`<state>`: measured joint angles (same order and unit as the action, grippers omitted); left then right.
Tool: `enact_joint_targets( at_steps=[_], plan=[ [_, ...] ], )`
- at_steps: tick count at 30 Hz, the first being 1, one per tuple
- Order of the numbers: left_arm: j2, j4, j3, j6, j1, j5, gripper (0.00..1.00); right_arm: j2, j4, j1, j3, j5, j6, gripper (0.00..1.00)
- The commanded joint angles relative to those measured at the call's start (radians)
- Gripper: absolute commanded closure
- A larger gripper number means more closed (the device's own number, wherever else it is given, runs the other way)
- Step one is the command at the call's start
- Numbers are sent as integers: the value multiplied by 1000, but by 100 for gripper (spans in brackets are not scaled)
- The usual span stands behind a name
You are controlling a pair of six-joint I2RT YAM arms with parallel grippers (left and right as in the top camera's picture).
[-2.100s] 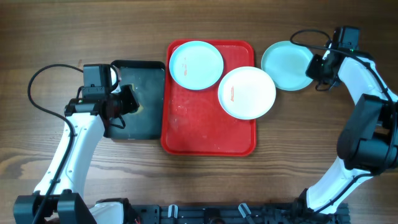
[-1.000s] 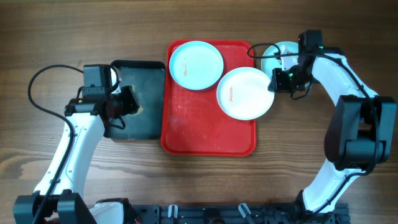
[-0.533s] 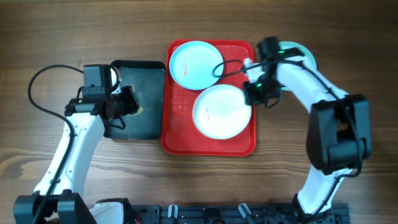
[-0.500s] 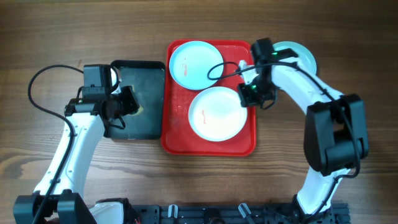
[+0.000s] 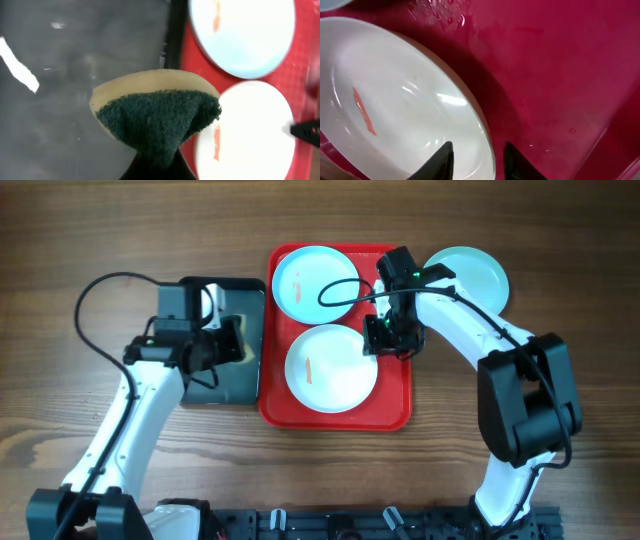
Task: Clean dirty plates on tray and stack at the side
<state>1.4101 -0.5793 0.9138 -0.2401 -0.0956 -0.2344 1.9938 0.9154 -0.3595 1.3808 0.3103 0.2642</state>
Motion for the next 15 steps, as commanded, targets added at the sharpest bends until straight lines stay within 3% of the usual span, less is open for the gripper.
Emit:
enact_joint_targets(
  at_steps=[1, 15],
  plan=[
    [11, 14, -7, 22, -64, -19, 96, 12, -10, -6, 5, 16, -32, 65],
    [190, 207, -7, -170, -334, -19, 96, 12, -30, -6, -27, -40, -53, 70]
  ],
)
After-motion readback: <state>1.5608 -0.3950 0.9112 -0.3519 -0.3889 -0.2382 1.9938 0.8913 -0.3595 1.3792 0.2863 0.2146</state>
